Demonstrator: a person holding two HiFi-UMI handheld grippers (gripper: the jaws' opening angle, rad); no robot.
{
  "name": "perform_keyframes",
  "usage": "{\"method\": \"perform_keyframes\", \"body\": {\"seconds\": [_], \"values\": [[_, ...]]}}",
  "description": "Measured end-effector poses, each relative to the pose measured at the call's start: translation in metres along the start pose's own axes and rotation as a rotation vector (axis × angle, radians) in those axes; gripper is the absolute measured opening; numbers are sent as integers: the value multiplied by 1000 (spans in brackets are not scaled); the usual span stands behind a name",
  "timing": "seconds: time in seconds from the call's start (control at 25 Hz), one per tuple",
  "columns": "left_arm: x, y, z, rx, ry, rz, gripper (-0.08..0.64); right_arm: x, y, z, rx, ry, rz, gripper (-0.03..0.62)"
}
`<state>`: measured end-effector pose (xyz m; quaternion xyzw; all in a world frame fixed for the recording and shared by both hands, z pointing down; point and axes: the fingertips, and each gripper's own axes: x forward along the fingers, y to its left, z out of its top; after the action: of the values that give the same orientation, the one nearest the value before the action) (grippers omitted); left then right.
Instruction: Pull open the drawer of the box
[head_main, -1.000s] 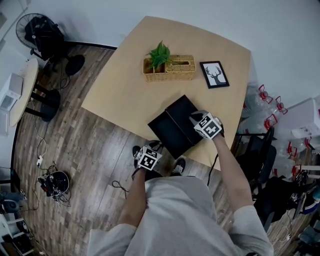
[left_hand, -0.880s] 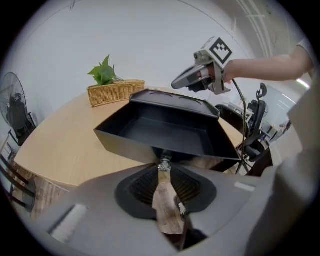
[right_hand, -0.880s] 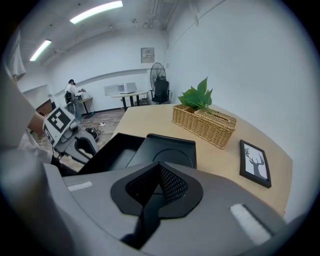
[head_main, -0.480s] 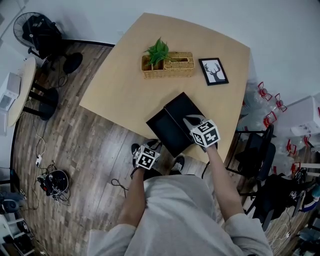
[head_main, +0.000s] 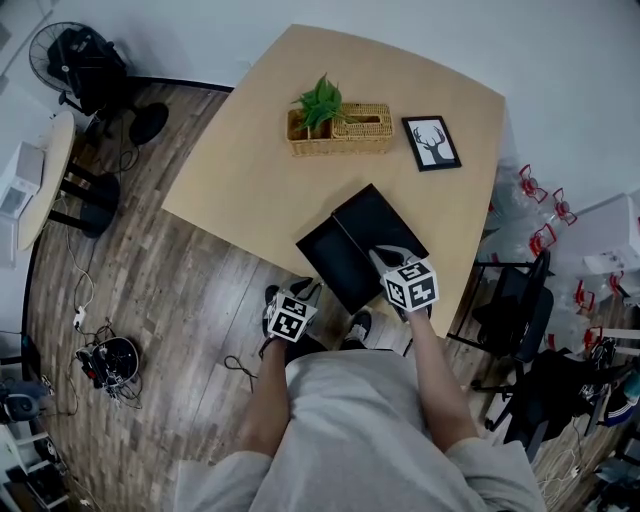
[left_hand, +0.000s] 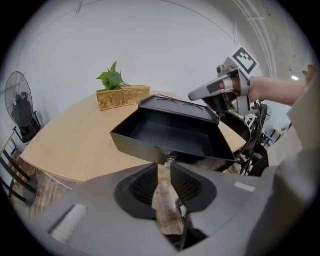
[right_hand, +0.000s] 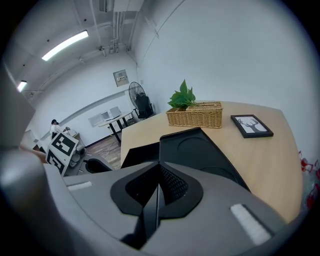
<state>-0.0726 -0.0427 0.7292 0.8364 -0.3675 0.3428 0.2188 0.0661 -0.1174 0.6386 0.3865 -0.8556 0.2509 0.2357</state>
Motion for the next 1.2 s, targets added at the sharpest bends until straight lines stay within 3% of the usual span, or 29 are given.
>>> {"method": "perform_keyframes", "body": {"seconds": [0.24,0.52,1.2], "values": [[-14,14,11,-66,-79,79,137,-4,9,-9,-12,-9,3,2],[-26,-1,30,-140,-171,102,137,-17,17,-16,-27,-51,2,2],[-34,-20,55,-172,-194,77,135,-39,24,-31,-27,-72,-13,2]]}}
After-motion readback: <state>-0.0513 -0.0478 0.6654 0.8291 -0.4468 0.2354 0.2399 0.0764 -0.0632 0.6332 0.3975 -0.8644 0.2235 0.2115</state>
